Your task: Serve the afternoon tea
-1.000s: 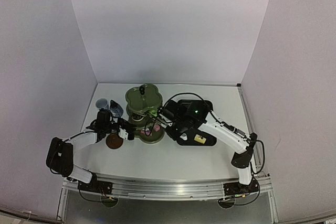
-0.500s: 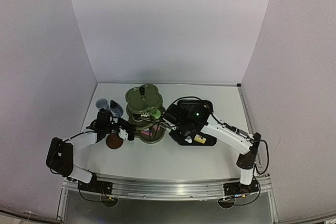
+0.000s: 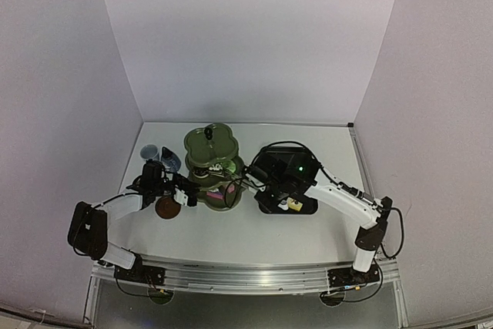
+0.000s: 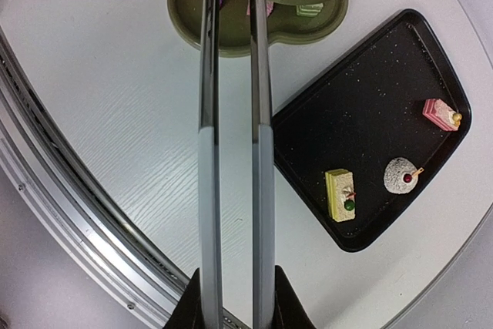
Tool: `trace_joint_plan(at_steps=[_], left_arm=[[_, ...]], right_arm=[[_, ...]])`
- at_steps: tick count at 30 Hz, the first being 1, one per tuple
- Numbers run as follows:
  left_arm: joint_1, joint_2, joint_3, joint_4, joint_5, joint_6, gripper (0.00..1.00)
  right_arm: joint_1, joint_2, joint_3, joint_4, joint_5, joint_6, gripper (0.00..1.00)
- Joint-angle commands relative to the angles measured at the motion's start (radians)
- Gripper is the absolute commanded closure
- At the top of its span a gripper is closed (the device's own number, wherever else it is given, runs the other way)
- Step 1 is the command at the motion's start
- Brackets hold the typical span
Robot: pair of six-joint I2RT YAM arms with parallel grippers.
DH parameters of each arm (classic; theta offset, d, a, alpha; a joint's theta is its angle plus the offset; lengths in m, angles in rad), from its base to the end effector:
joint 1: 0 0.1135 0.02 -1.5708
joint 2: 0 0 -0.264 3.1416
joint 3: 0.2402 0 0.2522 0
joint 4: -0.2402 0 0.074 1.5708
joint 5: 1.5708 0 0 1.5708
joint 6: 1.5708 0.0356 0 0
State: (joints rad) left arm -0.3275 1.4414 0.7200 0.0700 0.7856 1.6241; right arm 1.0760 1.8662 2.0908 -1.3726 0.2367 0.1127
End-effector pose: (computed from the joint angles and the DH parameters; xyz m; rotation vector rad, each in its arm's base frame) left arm 0.2649 -0.1166 0.1984 1.8610 0.7708 -0.0618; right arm 0.1816 0.3189 0.3801 -1.1725 2.3897 0.0576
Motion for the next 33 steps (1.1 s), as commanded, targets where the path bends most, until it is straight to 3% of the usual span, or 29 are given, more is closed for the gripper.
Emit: trace_joint_plan(at_steps=[1, 17, 33], left_arm=[[0.002, 0.013, 0.030, -0.044, 0.002, 0.005, 1.00], [0.002, 0.012, 0.024, -0.035, 0.009, 0.018, 1.00], [0.002, 0.017, 0.027, -0.035, 0.027, 0.046, 1.00]], right_arm=[[0.000, -0.018, -0.012, -0.323, 0.010, -0.003, 1.00], [-0.001, 0.052, 0.018, -0.324, 0.007, -0.033, 1.00], [0.000, 0.221, 0.189, -0.319, 0.037, -0.017, 1.00]])
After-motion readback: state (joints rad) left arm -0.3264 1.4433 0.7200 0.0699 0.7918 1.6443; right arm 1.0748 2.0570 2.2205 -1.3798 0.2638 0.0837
